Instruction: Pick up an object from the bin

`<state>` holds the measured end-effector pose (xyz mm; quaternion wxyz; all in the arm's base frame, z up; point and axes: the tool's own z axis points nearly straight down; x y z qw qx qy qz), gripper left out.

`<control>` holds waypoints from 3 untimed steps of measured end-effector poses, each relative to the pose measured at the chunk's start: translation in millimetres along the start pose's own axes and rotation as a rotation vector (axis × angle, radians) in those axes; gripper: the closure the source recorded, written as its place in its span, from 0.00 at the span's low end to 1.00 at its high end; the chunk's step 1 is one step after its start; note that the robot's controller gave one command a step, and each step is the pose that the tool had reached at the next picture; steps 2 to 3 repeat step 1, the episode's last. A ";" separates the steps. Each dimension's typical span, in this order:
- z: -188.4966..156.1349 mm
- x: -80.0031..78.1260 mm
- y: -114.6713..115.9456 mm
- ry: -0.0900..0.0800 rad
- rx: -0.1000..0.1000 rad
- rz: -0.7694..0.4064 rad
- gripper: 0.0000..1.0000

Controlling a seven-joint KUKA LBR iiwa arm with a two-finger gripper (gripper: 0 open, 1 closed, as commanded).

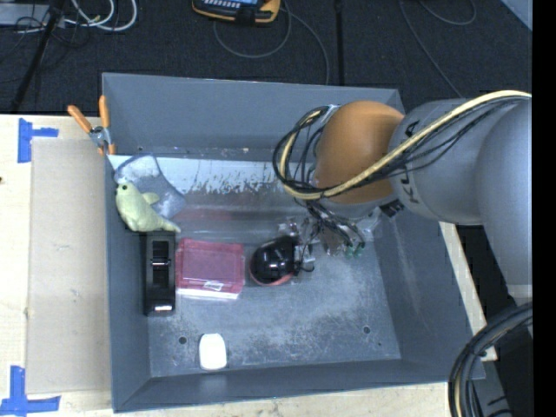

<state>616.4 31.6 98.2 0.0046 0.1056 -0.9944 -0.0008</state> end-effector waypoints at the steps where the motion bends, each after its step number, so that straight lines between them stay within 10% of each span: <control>1: -20.7 -2.3 -0.2 -0.009 0.002 0.000 1.00; 3: -20.7 -2.3 -0.2 -0.009 0.002 0.000 1.00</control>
Offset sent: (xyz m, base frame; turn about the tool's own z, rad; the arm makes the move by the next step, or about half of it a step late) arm 0.0001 0.0000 0.0905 0.0000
